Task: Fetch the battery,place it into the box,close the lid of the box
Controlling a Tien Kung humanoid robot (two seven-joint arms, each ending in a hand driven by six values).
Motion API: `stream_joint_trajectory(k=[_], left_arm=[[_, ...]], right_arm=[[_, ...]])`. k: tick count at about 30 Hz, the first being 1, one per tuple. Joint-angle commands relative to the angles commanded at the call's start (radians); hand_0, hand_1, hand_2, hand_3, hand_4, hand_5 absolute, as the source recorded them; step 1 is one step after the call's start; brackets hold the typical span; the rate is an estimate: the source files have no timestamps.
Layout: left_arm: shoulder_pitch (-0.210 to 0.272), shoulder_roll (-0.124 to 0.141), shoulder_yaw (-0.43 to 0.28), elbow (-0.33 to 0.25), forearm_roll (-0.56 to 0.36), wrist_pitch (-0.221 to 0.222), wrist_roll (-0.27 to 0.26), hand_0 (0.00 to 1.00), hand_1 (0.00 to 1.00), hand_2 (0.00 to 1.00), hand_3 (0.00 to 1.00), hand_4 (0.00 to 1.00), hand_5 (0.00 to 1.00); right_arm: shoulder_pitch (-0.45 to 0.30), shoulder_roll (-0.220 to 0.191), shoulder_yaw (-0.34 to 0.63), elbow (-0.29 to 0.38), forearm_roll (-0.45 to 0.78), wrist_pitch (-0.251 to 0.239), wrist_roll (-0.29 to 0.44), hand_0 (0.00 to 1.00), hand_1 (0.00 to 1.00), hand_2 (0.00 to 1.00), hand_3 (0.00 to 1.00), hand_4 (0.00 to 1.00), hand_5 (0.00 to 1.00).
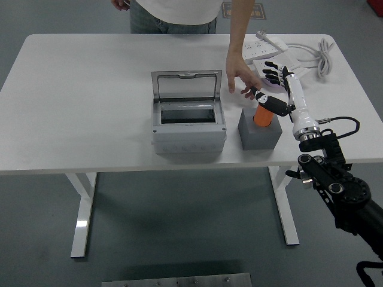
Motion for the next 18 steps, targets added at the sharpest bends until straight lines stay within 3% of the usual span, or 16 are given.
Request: stream_joint_trajectory(k=[17,18], left_arm=[[-0.002,-0.003,-0.009,-0.001,0.018,-0.005,0.005,0.68,0.742,0.635,0.572,0.577,0.183],[-0.001,-0.003,-0.009,-0.001,0.019,-0.005,0.005,0.68,0.742,0.634,0.571,0.574,0.181]], right_arm=[[-0.017,0.042,0.071,-0.057,0.041,-0.004,0.048,0.723,0.74,0.734,0.807,0.836,0.173],[-0.018,0.047,0.074,-0.058,0.05,-0.003,0.053,0.676,0.716,0.725,0.817,0.838,0.17]])
